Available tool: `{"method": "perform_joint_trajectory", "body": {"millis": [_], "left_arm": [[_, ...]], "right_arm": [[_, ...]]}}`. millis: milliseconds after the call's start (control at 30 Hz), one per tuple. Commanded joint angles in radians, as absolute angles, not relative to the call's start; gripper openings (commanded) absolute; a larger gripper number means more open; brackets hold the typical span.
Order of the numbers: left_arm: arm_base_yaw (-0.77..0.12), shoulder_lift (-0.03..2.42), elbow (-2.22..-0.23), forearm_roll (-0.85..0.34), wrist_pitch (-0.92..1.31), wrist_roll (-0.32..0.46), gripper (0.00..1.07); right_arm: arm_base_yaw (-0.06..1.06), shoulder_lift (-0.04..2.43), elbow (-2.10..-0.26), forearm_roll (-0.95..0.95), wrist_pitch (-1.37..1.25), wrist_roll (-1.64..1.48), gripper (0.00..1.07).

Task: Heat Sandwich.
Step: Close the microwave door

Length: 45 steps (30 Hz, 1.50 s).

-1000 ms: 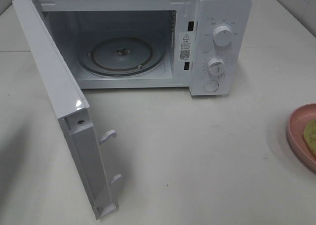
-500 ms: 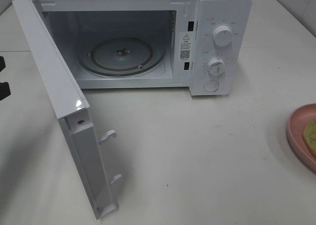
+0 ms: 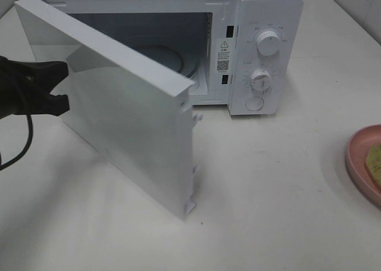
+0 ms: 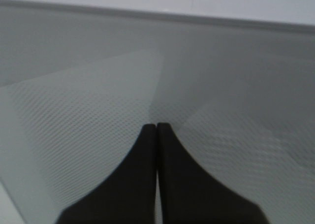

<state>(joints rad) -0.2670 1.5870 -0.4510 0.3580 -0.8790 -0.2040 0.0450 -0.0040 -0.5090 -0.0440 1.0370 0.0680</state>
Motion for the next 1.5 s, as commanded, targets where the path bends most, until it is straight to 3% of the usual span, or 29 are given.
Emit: {"method": "perform_joint_trajectory", "body": {"millis": [33, 433, 633, 967, 1500], "left_arm": [[-0.317, 1.607, -0.485, 0.33, -0.89, -0.204, 0.0], [-0.493, 1.688, -0.589, 0.165, -0.85, -0.147, 0.0], [-0.554, 1.733, -0.65, 0.147, -0.826, -0.147, 0.0], [-0.628, 1.79, -0.778, 0.077, -0.703, -0.126, 0.0], [-0.7, 1.9, -0.999, 0.06, -0.583, -0.105, 0.0]], "right_arm": [[0.038, -0.032, -0.507, -0.042, 1.027, 0.063, 0.71], [0.038, -0.032, -0.507, -0.042, 1.027, 0.063, 0.71], [0.038, -0.032, -0.507, -0.042, 1.027, 0.063, 0.71], [0.038, -0.032, -0.507, -0.042, 1.027, 0.062, 0.71], [0.038, -0.032, -0.507, -0.042, 1.027, 0.062, 0.71]]}}
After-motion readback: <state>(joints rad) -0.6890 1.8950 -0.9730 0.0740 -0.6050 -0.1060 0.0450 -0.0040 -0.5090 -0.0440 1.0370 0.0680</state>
